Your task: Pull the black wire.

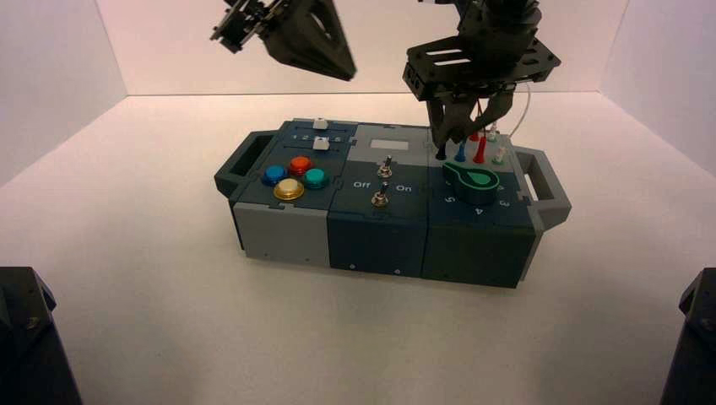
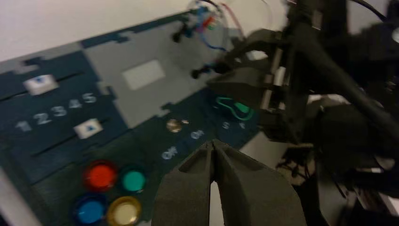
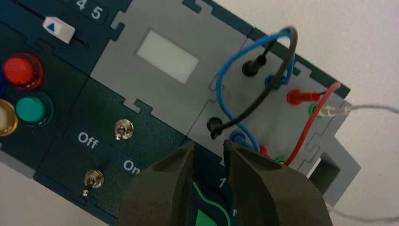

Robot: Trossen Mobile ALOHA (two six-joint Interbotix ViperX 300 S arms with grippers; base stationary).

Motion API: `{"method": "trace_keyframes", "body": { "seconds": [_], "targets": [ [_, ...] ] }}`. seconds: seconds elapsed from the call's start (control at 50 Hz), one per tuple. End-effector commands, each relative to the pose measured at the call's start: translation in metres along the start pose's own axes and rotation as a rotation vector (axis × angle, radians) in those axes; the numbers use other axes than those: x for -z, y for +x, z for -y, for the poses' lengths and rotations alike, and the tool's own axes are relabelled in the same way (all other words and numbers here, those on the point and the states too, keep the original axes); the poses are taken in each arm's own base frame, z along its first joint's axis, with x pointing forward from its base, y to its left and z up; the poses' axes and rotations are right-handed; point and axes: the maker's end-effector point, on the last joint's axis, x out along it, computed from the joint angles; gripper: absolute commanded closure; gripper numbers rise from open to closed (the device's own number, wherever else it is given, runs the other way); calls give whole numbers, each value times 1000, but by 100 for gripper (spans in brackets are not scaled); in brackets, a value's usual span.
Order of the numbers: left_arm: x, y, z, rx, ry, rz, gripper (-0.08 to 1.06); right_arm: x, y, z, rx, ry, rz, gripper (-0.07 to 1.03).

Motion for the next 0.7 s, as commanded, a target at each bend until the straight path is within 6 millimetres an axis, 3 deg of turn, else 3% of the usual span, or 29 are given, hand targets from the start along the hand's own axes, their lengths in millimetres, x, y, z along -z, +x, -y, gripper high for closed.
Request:
{"method": "trace_keyframes", "body": {
  "seconds": [0.02,0.7],
  "targets": [
    [-4,-1,3,7,13,5,101,-13,-5,-2,-7,7,33,62],
    [-4,5,2,18,8,-20,101,-21,-1,-3,7,-13,30,62]
  ]
}}
